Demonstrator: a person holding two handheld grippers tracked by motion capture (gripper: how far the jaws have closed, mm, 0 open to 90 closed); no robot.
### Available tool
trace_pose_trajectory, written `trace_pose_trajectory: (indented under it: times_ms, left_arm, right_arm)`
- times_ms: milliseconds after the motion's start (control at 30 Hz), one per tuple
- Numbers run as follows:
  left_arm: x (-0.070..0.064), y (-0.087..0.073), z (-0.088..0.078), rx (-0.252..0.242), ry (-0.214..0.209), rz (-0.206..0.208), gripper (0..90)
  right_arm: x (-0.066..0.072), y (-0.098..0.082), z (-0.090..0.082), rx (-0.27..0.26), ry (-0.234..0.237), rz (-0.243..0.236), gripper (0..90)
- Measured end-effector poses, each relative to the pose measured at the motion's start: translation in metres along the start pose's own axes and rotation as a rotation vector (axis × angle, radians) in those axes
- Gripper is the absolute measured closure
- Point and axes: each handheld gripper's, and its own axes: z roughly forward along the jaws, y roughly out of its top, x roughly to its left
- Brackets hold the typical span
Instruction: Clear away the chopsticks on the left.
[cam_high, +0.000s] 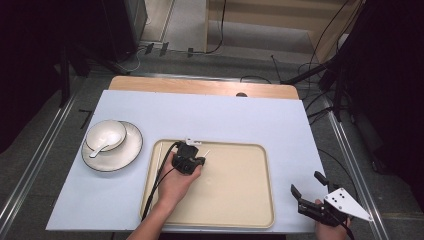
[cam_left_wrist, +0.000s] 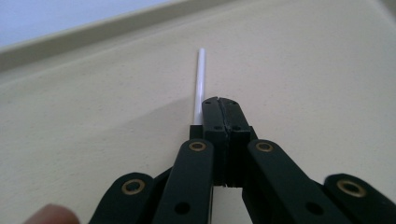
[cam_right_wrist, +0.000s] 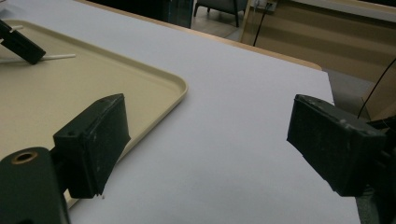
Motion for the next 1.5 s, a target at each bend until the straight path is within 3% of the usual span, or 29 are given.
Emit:
trace_pose_trajectory:
  times_ms: [333, 833, 1033, 1233, 1400, 1500]
  left_arm:
    - [0.022, -0.003, -0.010, -0.015, 0.072, -0.068, 90.0]
    - [0.047, -0.007, -0.021, -0.021, 0.086, -0.142, 90.0]
    - [0.057, -0.009, -0.025, -0.029, 0.104, -0.169, 90.0]
    - [0.059, -0.008, -0.025, -0.024, 0.121, -0.168, 90.0]
    - [0.069, -0.010, -0.029, -0.046, 0.140, -0.215, 90.0]
    - [0.072, -0.011, -0.030, -0.049, 0.144, -0.221, 90.0]
  right_arm:
    - [0.004, 0.001, 0.002, 0.011, 0.001, -0.018, 13.0]
    - [0.002, 0.000, 0.003, 0.004, 0.001, 0.016, 13.0]
    - [0.003, 0.001, 0.003, 0.005, 0.003, -0.009, 13.0]
    - [0.002, 0.001, 0.003, 0.007, -0.001, -0.006, 13.0]
    - [0.004, 0.001, 0.003, 0.006, 0.007, -0.009, 13.0]
    - [0.004, 0.001, 0.003, 0.006, 0.009, -0.008, 13.0]
